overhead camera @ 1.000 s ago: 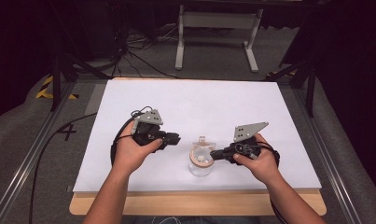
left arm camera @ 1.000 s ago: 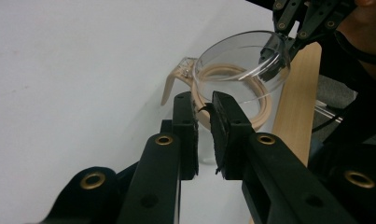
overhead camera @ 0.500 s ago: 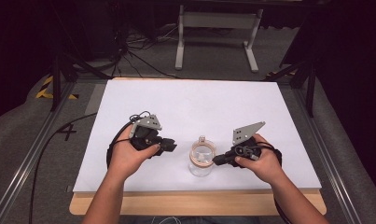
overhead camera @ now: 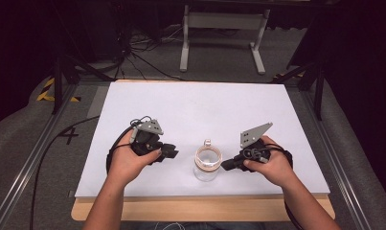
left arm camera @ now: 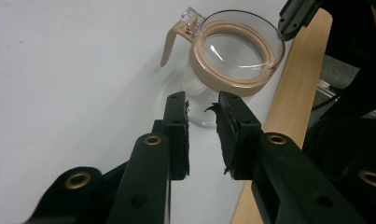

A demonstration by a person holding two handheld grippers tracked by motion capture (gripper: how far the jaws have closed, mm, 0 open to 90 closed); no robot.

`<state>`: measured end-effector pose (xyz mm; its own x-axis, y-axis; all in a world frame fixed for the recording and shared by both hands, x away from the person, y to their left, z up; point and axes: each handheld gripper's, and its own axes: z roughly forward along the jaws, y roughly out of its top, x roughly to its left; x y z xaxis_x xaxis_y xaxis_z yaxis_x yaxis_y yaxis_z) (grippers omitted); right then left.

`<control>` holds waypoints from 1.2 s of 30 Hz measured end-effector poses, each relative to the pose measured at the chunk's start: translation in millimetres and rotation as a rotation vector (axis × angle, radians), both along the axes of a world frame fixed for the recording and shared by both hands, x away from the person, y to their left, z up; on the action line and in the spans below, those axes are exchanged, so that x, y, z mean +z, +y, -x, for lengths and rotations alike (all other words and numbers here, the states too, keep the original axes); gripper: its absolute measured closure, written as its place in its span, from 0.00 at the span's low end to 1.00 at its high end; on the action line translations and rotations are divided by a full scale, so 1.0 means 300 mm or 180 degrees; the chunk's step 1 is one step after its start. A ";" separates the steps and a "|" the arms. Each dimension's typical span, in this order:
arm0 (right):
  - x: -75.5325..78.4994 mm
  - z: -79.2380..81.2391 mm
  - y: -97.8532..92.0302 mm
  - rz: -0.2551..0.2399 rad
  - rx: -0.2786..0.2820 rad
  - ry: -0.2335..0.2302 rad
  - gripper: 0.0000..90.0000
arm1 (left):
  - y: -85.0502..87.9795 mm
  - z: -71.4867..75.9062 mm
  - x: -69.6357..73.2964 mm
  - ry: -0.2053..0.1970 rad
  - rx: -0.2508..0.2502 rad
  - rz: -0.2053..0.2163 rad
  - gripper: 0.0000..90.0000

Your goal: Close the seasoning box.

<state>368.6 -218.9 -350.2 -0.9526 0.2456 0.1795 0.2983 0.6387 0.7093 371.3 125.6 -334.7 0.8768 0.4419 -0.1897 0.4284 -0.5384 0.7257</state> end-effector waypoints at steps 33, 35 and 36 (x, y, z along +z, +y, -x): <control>-0.055 -0.199 -0.387 -0.0171 -0.1983 -0.0537 0.55 | 0.132 -0.080 -0.106 0.0068 0.0784 0.0086 0.66; -0.087 -0.215 -0.399 -0.0067 -0.2048 -0.0526 0.54 | 0.139 -0.091 -0.124 0.0115 0.0826 0.0089 0.66; -0.107 -0.224 -0.407 -0.0020 -0.2079 -0.0493 0.53 | 0.140 -0.095 -0.129 0.0119 0.0842 0.0099 0.65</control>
